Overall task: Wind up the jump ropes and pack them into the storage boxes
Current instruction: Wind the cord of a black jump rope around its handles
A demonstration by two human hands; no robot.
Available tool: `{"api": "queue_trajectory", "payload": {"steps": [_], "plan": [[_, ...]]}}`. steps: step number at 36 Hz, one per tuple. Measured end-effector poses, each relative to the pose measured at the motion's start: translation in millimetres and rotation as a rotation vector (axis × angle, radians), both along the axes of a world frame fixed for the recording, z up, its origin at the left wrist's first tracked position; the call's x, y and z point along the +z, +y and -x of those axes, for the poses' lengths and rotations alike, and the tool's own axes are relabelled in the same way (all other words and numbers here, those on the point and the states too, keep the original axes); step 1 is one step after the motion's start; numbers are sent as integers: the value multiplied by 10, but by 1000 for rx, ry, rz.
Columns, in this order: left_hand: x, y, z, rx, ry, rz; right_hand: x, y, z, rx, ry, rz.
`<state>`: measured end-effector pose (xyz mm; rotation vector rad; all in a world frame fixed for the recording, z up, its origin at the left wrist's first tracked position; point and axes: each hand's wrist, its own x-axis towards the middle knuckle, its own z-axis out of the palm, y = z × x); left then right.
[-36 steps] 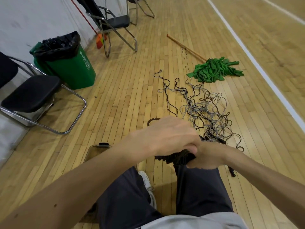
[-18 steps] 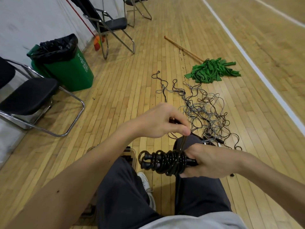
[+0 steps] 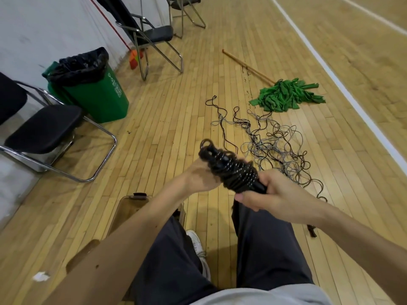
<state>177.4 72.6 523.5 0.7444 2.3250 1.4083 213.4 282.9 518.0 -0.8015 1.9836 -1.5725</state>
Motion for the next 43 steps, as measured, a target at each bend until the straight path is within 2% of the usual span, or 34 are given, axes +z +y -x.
{"api": "queue_trajectory", "payload": {"steps": [1,4,7,12,20,25,28,31,37,41,43], "plan": [[-16,19,-27,8,48,73,0,-14,28,-16,-29,38],[-33,115,-28,114,41,385,-8,-43,135,-126,-123,107],[8,175,-72,123,1,378,-48,-38,224,-211,-234,130],[41,174,-103,143,-16,380,-115,-40,270,-238,-230,55],[11,136,-128,292,-427,59,-175,-84,380,-248,-256,-45],[55,9,-149,329,-722,-145,-219,-99,457,-165,-299,-189],[68,-54,-163,406,-858,-291,-247,-191,461,-163,-217,-284],[81,-90,-201,513,-986,-382,-243,-332,439,-211,-20,-443],[50,-204,-314,732,-1097,-605,-192,-676,334,-86,72,-531],[-22,-385,-379,840,-1083,-619,-176,-976,246,-68,240,-582],[-42,-506,-433,849,-1059,-628,-178,-1086,235,-35,216,-525]]}}
